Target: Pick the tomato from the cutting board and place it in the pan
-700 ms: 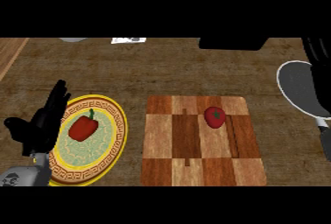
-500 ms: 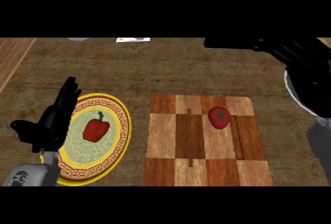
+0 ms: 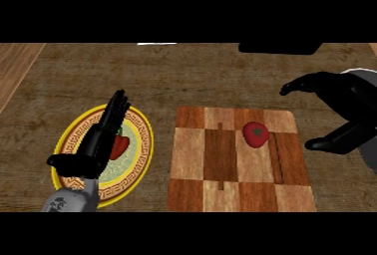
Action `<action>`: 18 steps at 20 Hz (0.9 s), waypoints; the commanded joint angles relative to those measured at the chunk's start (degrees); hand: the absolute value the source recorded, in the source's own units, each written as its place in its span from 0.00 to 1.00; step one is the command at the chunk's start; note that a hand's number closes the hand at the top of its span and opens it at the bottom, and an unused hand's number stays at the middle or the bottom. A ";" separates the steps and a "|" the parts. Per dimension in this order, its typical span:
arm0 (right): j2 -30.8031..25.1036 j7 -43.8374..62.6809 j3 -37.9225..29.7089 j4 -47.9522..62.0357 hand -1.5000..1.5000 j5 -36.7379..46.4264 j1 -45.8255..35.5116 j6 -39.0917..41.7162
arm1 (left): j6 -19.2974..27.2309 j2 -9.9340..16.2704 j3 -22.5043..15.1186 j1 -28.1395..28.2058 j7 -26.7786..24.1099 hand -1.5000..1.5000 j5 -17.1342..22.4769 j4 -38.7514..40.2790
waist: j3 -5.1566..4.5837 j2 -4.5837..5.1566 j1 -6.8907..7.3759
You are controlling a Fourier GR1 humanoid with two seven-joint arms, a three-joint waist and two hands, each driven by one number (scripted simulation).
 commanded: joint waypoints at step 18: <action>-4.03 -23.68 21.47 13.94 0.00 45.49 -19.06 3.13 | 1.37 -2.19 -1.62 1.90 -1.34 0.50 -2.33 -0.14 | -0.16 -0.74 -0.22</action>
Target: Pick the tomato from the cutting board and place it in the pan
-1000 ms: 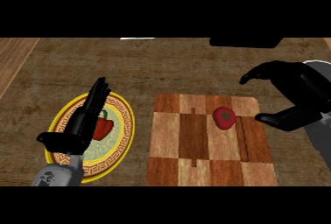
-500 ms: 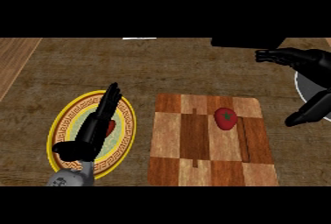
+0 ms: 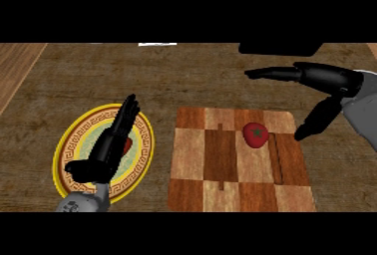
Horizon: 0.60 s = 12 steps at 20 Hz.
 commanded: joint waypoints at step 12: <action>5.16 -17.47 17.20 12.36 0.00 29.18 -0.62 -14.21 | -1.25 1.31 2.72 2.91 0.04 0.50 0.55 -2.13 | -0.08 -0.68 -2.58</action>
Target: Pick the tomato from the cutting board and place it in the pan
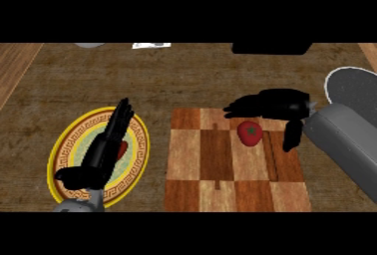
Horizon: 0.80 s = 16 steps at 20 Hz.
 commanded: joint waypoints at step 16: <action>11.04 -10.32 -6.32 22.61 0.00 11.11 -3.93 -2.94 | -2.30 0.63 2.18 3.24 3.16 0.50 -0.13 -6.31 | 0.02 0.01 0.24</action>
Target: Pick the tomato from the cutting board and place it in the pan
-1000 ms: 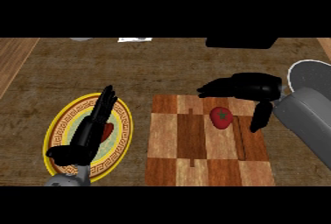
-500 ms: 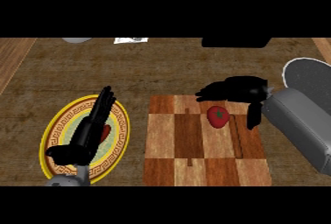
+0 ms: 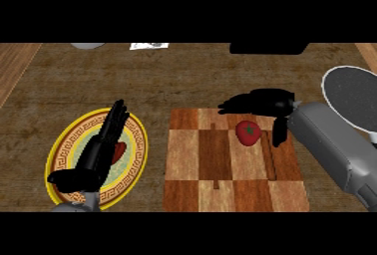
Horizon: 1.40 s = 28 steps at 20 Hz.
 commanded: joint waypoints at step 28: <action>12.12 1.38 -11.35 17.27 1.00 11.18 -3.77 -14.37 | -0.37 -3.52 -0.11 1.06 -0.47 0.50 -2.69 0.58 | 0.00 -0.10 -0.41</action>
